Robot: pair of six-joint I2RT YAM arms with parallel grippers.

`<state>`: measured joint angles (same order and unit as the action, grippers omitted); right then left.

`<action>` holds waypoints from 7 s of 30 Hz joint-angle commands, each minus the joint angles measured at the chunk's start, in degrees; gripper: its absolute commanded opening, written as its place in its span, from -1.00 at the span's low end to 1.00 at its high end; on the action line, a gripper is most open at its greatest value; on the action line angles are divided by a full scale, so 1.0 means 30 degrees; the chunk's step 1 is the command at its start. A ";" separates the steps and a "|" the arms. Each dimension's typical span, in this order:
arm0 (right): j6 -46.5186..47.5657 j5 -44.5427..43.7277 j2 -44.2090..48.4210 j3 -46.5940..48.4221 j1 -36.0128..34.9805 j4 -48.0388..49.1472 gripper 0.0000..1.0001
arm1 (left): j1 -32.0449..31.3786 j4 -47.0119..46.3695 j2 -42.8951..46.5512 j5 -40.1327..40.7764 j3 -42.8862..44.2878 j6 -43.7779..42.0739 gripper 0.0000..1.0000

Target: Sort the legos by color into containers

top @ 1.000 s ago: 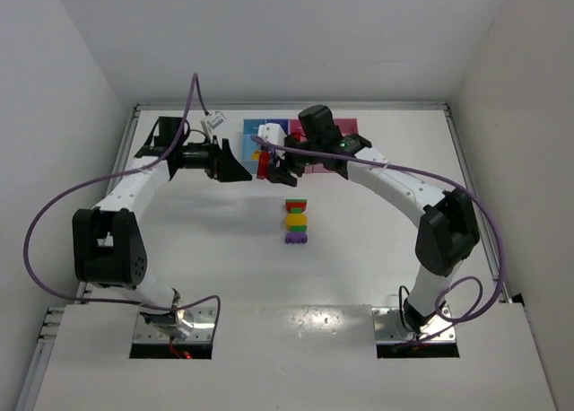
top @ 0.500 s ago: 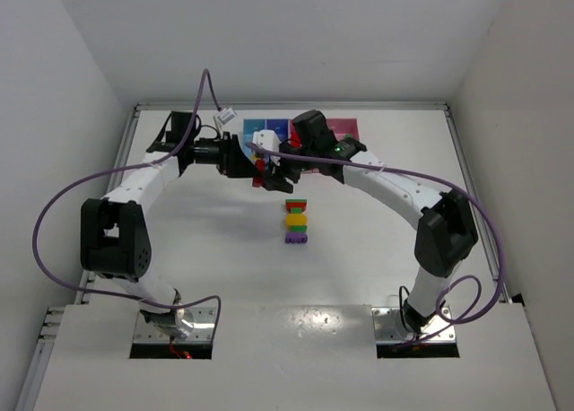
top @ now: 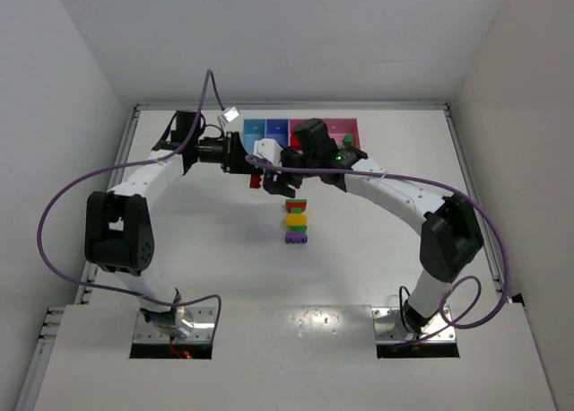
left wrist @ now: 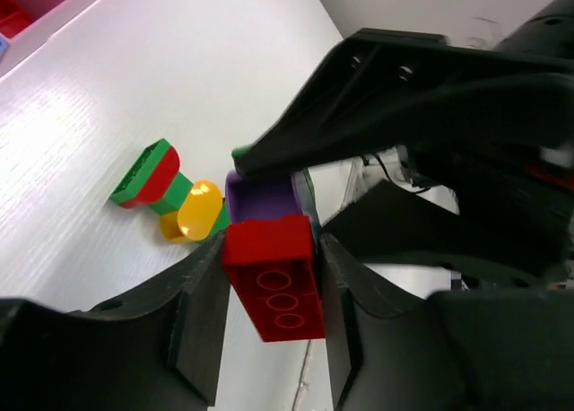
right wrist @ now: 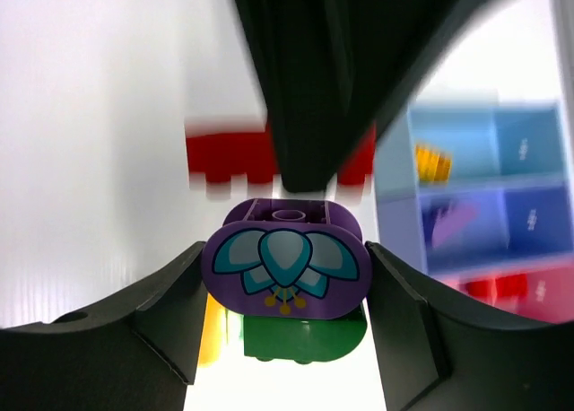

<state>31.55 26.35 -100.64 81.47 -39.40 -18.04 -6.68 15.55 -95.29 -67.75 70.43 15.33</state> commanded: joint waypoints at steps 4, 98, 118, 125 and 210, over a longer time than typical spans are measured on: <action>0.0585 -0.3066 0.2196 -0.3480 0.2055 0.0477 -0.41 | 0.0966 -0.1463 0.0238 -0.1793 0.0575 -0.0599 -0.73; -2.7216 -0.4271 -0.0908 0.4747 0.6804 -0.0197 -1.00 | -0.6182 -1.4149 -0.2777 1.3529 0.2538 0.9186 0.41; -2.6073 -0.5705 -0.0350 0.4747 0.5691 0.0360 -1.00 | -0.6182 -1.4705 -0.3717 1.2650 0.3124 1.0504 0.00; -2.5898 -0.6554 -0.0350 0.4923 0.5865 0.0739 -1.00 | -0.6182 -1.4705 -0.3543 1.2650 0.2598 1.0504 -0.82; -0.9672 -0.2575 0.7238 -0.2401 1.2869 -0.5756 1.00 | -0.7762 -0.4191 -1.4553 1.4758 1.8588 0.2391 -0.31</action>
<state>-1.61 12.23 -82.11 74.43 -1.41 -31.24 -29.45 -0.86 -136.55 -26.57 120.90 25.78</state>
